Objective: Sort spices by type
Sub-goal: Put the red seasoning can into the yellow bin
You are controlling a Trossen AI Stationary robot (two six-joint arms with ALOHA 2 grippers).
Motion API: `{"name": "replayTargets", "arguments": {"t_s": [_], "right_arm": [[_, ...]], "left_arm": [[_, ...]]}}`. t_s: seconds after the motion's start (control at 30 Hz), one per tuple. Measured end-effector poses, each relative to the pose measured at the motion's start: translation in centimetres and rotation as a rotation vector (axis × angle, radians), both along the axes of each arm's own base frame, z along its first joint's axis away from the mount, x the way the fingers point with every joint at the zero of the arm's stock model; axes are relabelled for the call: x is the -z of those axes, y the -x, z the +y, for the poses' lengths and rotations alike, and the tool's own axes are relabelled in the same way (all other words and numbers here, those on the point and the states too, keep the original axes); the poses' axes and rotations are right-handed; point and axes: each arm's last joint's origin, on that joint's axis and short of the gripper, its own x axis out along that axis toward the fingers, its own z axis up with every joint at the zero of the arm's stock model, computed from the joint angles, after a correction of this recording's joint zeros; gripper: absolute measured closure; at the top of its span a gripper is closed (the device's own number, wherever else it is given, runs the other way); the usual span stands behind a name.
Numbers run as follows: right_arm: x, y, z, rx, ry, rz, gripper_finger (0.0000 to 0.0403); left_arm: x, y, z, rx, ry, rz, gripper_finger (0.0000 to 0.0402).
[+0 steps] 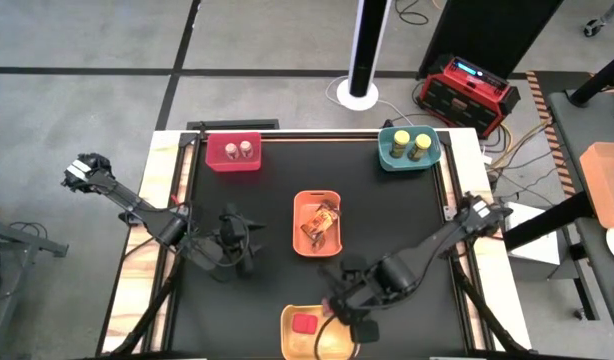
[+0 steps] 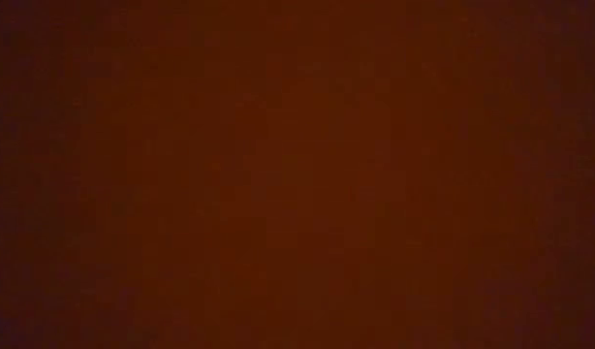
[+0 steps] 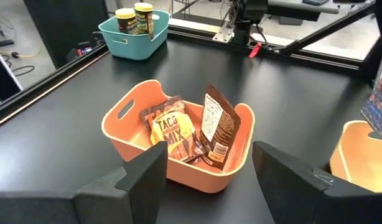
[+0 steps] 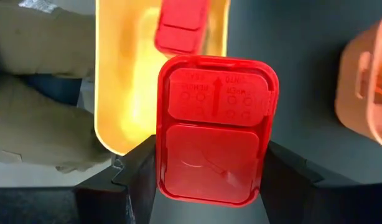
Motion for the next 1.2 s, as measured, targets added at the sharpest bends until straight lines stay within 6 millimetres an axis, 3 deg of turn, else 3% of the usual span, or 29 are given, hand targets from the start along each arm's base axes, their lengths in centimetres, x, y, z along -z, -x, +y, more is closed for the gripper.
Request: {"name": "replayTargets", "arguments": {"t_s": [0.47, 1.2], "right_arm": [[2.2, -1.1, 3.7, -0.048, -0.009, 0.035, 0.0189], [5.5, -1.8, 4.7, -0.043, 0.041, 0.131, 0.0189]], "left_arm": [[0.1, 0.0, -0.1, 0.050, 0.020, 0.023, 0.0182], [0.2, 0.0, -0.1, 0.056, 0.002, 0.034, 0.0182]]}}
